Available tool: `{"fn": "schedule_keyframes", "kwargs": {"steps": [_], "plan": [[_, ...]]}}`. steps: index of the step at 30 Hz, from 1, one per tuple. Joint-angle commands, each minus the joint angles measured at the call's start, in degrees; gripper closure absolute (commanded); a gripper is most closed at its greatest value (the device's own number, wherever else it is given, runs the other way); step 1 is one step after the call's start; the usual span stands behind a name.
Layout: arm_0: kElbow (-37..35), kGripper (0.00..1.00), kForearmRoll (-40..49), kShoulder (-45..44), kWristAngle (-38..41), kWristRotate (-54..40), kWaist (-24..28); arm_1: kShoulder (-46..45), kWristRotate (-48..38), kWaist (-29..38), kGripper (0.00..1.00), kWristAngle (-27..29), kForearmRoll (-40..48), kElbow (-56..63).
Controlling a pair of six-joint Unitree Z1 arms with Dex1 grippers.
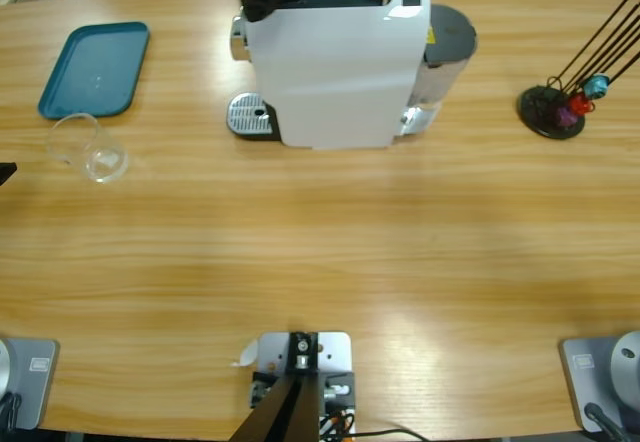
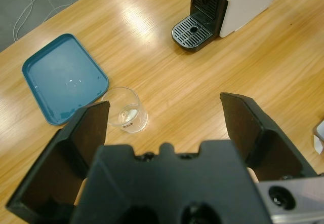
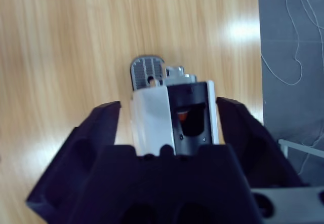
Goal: Pour coffee
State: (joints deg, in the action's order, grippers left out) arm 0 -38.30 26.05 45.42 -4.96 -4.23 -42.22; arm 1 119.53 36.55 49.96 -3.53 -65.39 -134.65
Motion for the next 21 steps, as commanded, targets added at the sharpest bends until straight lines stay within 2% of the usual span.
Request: {"fn": "schedule_keyframes", "kwargs": {"steps": [1, 5, 6, 8, 10, 11, 12, 13, 15, 19, 20, 21], "plan": [[2.4, 0.055, -1.8, 3.4, 0.4, 0.5, -0.3, -9.1, -10.6, 4.1, 0.0, 0.2, -2.4, -0.4], [2.4, 0.053, -1.8, 3.3, 0.5, 0.5, -0.3, -14.5, -14.2, 5.1, 0.069, 7.7, -11.1, 0.3], [2.5, 0.05, -2.0, 3.4, 0.5, 0.5, -0.3, -16.5, -14.6, 5.1, 0.069, 10.9, -11.5, 1.7], [3.2, 0.051, -3.6, 3.2, 0.5, 0.4, -0.3, -20.8, -14.3, 5.1, 0.151, 17.9, -11.3, 5.9], [3.2, 0.01, -4.9, 2.9, 0.3, 0.2, -0.3, -23.6, -23.6, 5.1, 0.127, 24.6, -11.5, 9.7], [3.2, 0.002, -5.4, 3.4, 0.2, 0.4, -0.3, -24.2, -26.2, 5.1, 0.077, 27.0, -12.6, 11.0], [3.0, 0.0, -5.6, 4.3, 0.1, 0.5, -0.3, -24.8, -28.0, 5.1, 0.011, 27.3, -14.6, 11.4], [2.9, 0.0, -5.8, 5.0, 0.0, 0.5, -0.2, -25.5, -28.7, 5.1, 0.003, 26.9, -14.7, 12.4], [3.8, 0.004, -7.5, 5.3, -0.4, 0.5, -0.2, -26.4, -31.1, 5.1, 0.06, 26.5, -13.7, 14.1], [5.4, 0.009, -10.6, 5.7, -1.4, -0.6, -0.2, -26.3, -33.2, 5.1, 0.034, 26.8, -12.4, 14.4], [5.7, 0.003, -11.1, 5.9, -2.1, -1.0, -0.2, -26.2, -33.7, 5.1, 0.05, 27.0, -12.0, 14.2], [5.8, 0.0, -11.3, 6.0, -2.2, -1.1, -0.2, -26.2, -33.7, 5.1, 0.165, 27.4, -11.6, 14.1]]}}
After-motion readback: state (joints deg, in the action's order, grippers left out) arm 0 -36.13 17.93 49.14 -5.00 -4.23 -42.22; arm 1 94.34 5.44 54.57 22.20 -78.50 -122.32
